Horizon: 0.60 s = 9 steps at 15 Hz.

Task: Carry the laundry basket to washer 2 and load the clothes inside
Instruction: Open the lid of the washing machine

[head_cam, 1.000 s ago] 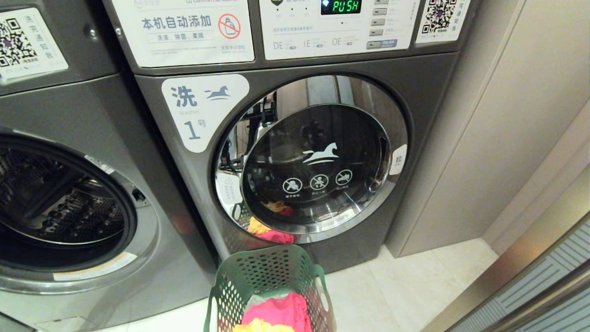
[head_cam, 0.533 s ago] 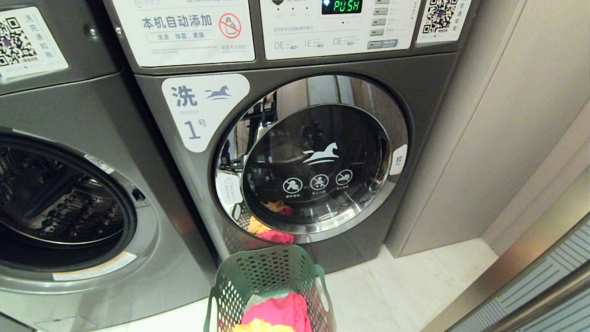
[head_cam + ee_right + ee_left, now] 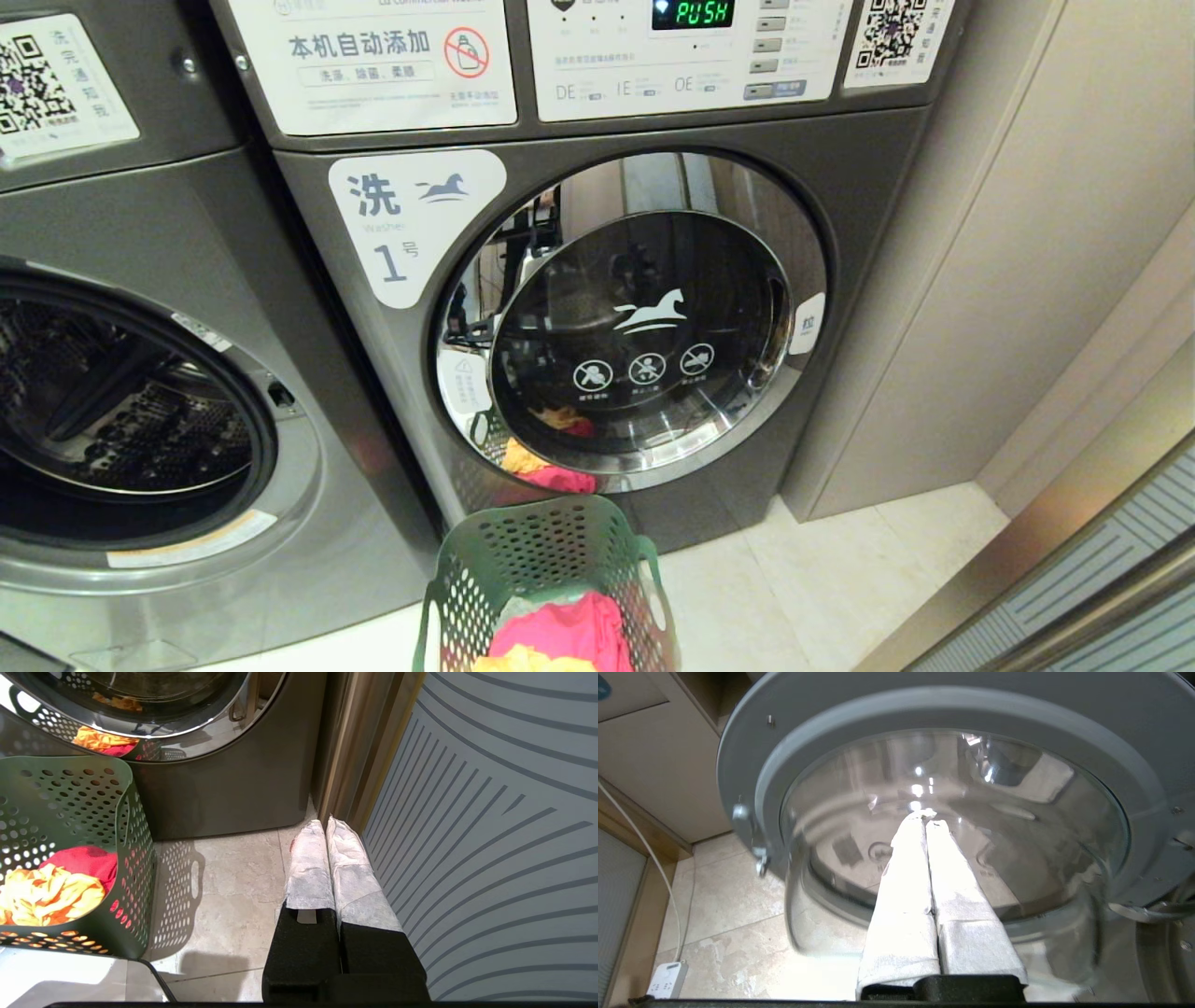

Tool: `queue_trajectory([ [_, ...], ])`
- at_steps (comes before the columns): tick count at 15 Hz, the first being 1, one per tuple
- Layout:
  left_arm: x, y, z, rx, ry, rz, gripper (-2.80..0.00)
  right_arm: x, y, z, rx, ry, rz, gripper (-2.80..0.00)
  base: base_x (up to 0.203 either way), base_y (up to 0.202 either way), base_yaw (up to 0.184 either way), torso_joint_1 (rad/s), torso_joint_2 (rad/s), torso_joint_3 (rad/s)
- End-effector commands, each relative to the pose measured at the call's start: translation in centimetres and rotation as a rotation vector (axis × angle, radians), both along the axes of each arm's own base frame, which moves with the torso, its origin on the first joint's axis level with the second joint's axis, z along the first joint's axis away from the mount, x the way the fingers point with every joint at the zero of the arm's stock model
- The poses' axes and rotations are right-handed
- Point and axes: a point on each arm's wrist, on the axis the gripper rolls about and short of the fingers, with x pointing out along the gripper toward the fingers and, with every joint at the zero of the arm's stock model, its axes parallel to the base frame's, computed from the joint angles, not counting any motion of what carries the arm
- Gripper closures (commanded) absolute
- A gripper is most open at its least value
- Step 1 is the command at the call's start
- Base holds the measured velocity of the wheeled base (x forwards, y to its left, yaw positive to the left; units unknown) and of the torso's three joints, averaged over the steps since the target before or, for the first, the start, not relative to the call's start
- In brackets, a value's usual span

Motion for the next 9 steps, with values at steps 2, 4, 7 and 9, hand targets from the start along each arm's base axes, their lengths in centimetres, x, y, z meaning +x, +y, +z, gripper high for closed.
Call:
queue_trajectory([
  [2, 1.0, -4.2, -0.1, -0.015, -0.023, -0.156, 0.00, 0.0, 0.0, 0.0, -0.001, 0.002, 0.002, 0.00, 0.000, 0.000, 0.000, 0.000, 0.00, 0.000],
  [4, 4.1, -9.2, -0.6, -0.031, -0.039, -0.411, 0.00, 0.0, 0.0, 0.0, -0.001, 0.002, 0.000, 0.00, 0.000, 0.000, 0.000, 0.000, 0.00, 0.000],
  [7, 8.8, -18.5, -2.0, -0.012, -0.055, -0.816, 0.00, 0.0, 0.0, 0.0, -0.001, 0.002, 0.000, 0.00, 0.000, 0.000, 0.000, 0.000, 0.00, 0.000],
  [9, 9.2, -25.8, -3.5, 0.020, -0.074, -1.115, 0.00, 0.0, 0.0, 0.0, -0.001, 0.002, 0.001, 0.00, 0.000, 0.000, 0.000, 0.000, 0.00, 0.000],
])
